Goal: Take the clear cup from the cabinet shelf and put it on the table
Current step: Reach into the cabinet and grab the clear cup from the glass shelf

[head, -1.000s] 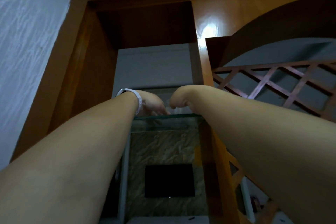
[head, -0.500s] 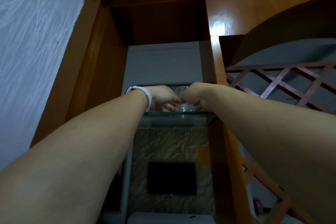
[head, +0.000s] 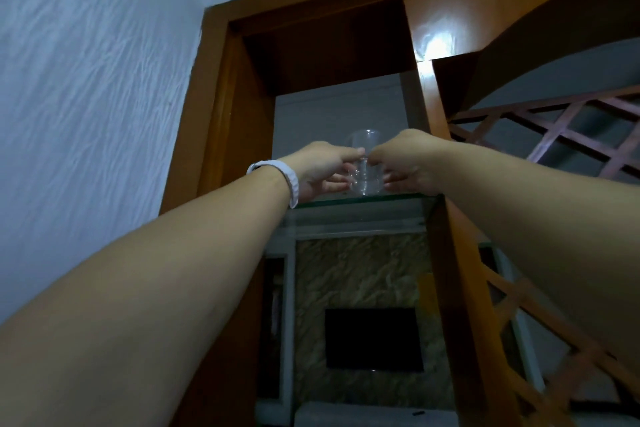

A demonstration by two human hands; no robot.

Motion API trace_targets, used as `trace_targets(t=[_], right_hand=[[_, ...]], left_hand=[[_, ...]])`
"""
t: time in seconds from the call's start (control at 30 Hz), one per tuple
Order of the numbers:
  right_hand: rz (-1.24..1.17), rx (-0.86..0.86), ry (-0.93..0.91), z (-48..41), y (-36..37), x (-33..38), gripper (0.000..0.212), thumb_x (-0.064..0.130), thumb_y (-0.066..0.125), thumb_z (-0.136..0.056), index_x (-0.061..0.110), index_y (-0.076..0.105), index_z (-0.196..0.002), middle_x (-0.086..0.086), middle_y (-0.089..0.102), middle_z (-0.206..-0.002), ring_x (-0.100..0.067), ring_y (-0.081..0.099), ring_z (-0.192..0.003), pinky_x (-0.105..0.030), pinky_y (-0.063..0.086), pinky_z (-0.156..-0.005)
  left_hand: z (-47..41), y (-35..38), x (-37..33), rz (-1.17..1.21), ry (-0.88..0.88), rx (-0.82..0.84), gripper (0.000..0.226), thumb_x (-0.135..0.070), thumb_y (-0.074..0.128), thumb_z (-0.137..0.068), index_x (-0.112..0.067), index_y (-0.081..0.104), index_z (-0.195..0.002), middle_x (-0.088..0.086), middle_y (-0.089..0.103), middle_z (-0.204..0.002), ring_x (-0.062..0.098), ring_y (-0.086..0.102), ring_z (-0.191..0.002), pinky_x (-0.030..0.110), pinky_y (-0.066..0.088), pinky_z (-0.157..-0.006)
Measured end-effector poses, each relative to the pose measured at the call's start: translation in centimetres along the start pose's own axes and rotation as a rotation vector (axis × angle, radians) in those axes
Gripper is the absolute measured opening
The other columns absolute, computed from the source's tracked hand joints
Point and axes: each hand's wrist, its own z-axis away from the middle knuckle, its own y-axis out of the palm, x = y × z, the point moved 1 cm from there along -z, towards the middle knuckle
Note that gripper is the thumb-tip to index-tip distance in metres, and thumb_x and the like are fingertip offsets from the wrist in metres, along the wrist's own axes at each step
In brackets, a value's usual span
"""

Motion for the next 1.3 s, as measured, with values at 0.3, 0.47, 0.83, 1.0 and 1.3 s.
trace_targets(t=[0.3,0.47,0.83,1.0,1.3], right_hand=[[-0.256,0.203,-0.126,5.5,-1.4,-1.1,0.028,0.01,0.063,-0.09,0.01,0.054,-0.117,-0.012,0.065,-0.1,-0.021,0.072,-0.078,-0.031,0.06,-0.065],[-0.331,0.284,-0.145,7.6,-0.4,-2.5,0.051,0.011,0.065,-0.088,0.015,0.046,-0.135,-0.014,0.063,-0.113,-0.027,0.07,-0.095,-0.041,0.059,-0.081],[-0.404,0.415,-0.151,14.2,4.5,-5.4,0.057,0.012,0.069,-0.085,0.02,0.044,-0.135,-0.009,0.065,-0.113,-0.022,0.072,-0.095,-0.036,0.058,-0.084],[-0.403,0.489,-0.143,18.1,6.9,-6.8,0.061,0.015,0.074,-0.078,0.026,0.046,-0.131,-0.003,0.063,-0.116,-0.017,0.069,-0.099,-0.034,0.056,-0.087],[-0.501,0.629,0.056,22.6,11.7,-10.9,0.058,0.012,0.071,-0.084,0.018,0.046,-0.136,-0.01,0.062,-0.122,-0.023,0.066,-0.108,-0.04,0.052,-0.096]], left_hand=[[6.1,-0.2,-1.4,0.053,0.03,0.043,0.039,-0.019,0.069,-0.086,-0.004,0.055,-0.119,0.012,0.076,-0.101,0.022,0.073,-0.092,0.03,0.059,-0.072],[9.8,-0.3,-0.8,0.066,0.046,0.039,0.026,-0.017,0.068,-0.086,-0.007,0.061,-0.109,0.012,0.075,-0.102,0.022,0.073,-0.09,0.031,0.06,-0.077],[19.0,-2.3,2.7,-0.001,-0.029,-0.014,0.061,-0.022,0.074,-0.08,-0.015,0.044,-0.133,0.011,0.064,-0.122,0.023,0.07,-0.101,0.038,0.056,-0.087],[23.4,-3.2,5.0,-0.043,-0.061,-0.051,0.052,-0.023,0.07,-0.085,-0.017,0.047,-0.131,0.006,0.069,-0.115,0.018,0.07,-0.099,0.033,0.058,-0.082],[29.7,-3.0,8.9,-0.223,-0.061,-0.114,0.044,-0.028,0.07,-0.084,-0.028,0.053,-0.124,-0.002,0.065,-0.113,0.011,0.067,-0.1,0.027,0.058,-0.077]])
